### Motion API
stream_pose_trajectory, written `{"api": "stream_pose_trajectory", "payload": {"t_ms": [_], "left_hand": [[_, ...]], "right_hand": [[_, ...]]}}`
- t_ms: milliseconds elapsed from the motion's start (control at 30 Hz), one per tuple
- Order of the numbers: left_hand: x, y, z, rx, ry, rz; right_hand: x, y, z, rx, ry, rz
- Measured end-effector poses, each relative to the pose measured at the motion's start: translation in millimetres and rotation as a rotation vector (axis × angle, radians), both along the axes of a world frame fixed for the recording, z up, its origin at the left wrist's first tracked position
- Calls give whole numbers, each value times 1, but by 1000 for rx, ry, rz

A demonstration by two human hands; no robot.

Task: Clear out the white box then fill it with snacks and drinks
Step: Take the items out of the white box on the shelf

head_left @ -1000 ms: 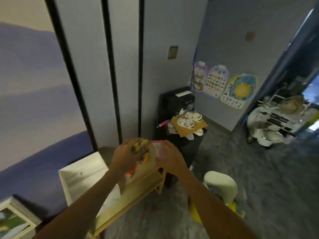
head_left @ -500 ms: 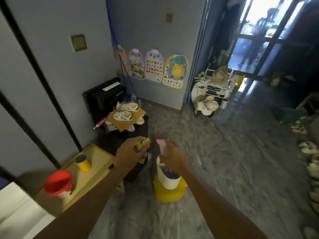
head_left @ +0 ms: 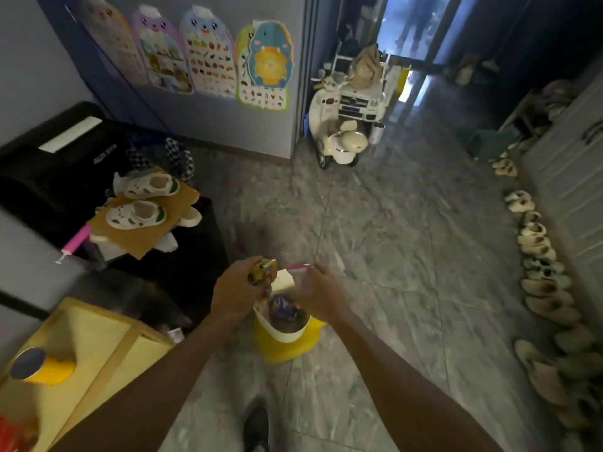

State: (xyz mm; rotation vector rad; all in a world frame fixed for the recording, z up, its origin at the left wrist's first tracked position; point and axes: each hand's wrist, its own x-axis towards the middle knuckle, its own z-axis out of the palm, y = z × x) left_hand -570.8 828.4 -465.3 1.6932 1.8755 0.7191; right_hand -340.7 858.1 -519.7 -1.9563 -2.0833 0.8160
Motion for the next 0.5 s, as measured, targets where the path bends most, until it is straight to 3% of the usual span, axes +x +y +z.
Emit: {"api": "stream_pose_trajectory", "payload": {"t_ms": [167, 500], "left_hand": [[10, 58, -62, -100, -13, -4], [26, 98, -216, -323, 28, 59]], "right_hand": [[-5, 24, -5, -88, 61, -63], [-12, 74, -156, -315, -79, -74]]}}
